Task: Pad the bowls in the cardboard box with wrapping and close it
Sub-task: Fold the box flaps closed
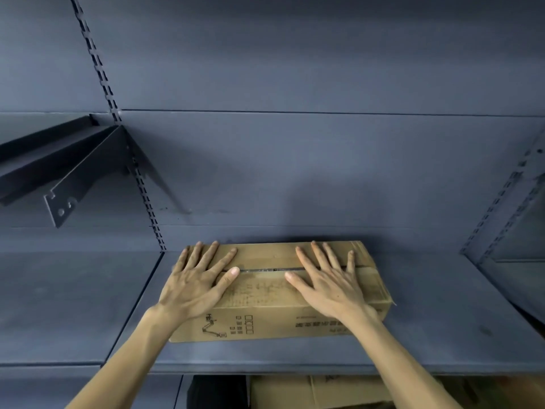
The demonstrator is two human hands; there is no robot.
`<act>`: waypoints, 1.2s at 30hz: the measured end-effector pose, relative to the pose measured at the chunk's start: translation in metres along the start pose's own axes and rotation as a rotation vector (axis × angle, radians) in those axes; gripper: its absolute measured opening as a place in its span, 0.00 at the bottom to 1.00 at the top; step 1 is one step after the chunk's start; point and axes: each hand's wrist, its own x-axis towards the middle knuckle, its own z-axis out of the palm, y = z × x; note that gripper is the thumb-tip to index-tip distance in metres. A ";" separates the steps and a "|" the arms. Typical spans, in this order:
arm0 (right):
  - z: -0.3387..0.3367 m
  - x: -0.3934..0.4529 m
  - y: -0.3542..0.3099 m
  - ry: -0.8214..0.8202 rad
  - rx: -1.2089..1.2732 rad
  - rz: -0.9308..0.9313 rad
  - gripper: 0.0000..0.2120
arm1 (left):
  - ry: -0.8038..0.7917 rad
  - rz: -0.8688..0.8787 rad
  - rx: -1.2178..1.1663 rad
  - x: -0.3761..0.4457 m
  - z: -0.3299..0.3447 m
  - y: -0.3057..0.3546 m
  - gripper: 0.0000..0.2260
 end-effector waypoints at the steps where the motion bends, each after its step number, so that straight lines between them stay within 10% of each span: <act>1: 0.001 -0.001 0.000 -0.007 -0.005 -0.001 0.42 | -0.012 -0.004 0.008 0.000 0.000 0.001 0.30; 6: 0.002 0.000 -0.002 0.020 0.003 0.006 0.43 | -0.015 -0.086 -0.003 0.003 -0.001 0.035 0.42; 14: 0.003 -0.005 -0.004 0.181 0.034 0.130 0.43 | 0.179 -0.010 -0.029 -0.006 0.008 0.052 0.34; 36: -0.006 -0.007 -0.006 -0.013 -0.002 0.136 0.40 | -0.045 -0.034 -0.001 0.009 0.010 0.046 0.32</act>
